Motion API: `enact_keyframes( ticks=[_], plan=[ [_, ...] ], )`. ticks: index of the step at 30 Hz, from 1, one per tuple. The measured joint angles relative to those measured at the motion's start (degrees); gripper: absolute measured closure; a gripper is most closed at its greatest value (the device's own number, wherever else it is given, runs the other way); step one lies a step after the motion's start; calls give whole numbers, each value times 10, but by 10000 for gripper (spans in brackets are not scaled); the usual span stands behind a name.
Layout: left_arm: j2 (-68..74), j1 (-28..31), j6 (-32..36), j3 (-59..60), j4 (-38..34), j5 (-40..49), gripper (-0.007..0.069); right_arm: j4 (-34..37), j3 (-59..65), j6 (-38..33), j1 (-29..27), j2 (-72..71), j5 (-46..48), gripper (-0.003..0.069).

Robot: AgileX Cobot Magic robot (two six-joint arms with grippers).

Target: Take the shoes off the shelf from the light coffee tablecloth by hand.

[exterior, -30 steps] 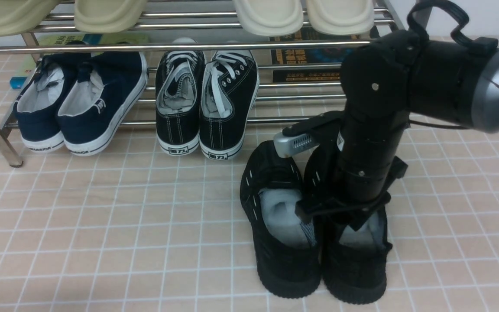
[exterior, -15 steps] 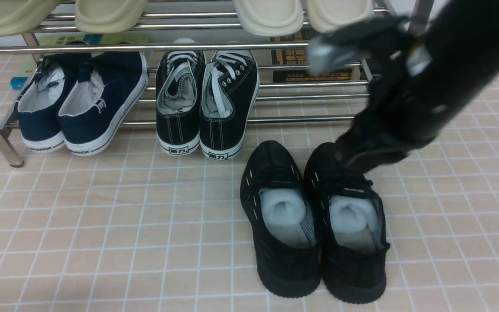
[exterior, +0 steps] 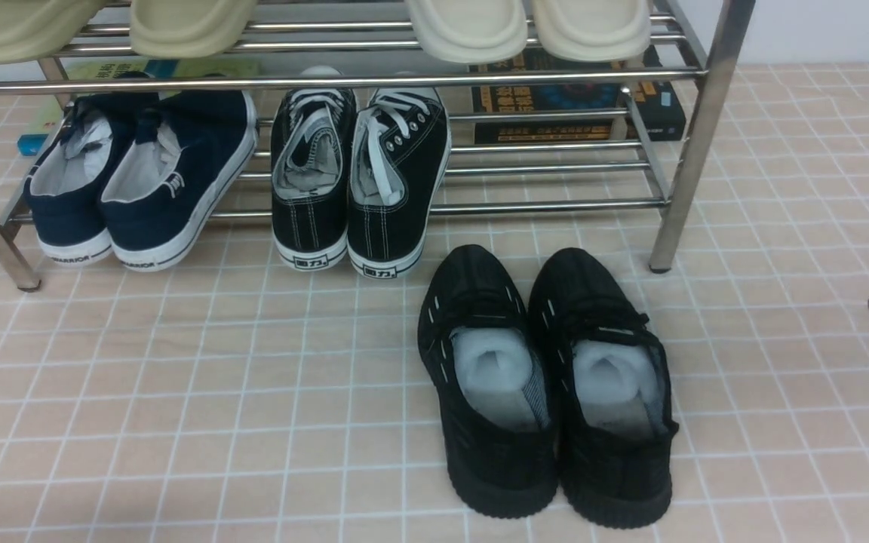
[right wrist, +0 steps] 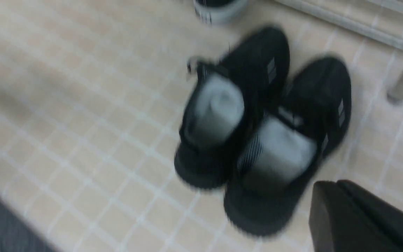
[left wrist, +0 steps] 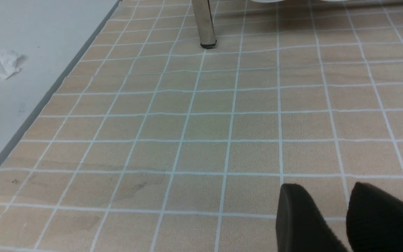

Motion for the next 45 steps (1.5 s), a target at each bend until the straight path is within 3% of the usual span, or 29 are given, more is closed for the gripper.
enact_keyframes(
  ticks=[3, 5, 11, 39, 41, 45],
  plan=[
    [0, 0, 0, 0, 0, 0, 385, -1, 147, 0, 0, -58, -187, 671],
    [0, 0, 0, 0, 0, 0, 385, -1, 205, 0, 0, -68, -264, 671],
    [0, 0, 0, 0, 0, 0, 385, -1, 276, 0, 0, -71, -368, 668],
    [0, 0, 0, 0, 0, 0, 386, -2, 305, 0, -1, -102, -358, 656],
    [0, 0, 0, 0, 0, 0, 386, -2, 305, -6, -7, -121, -346, 656],
    [0, 0, 0, 0, 0, 0, 386, 0, 305, -23, -78, -183, -285, 656]
  ],
)
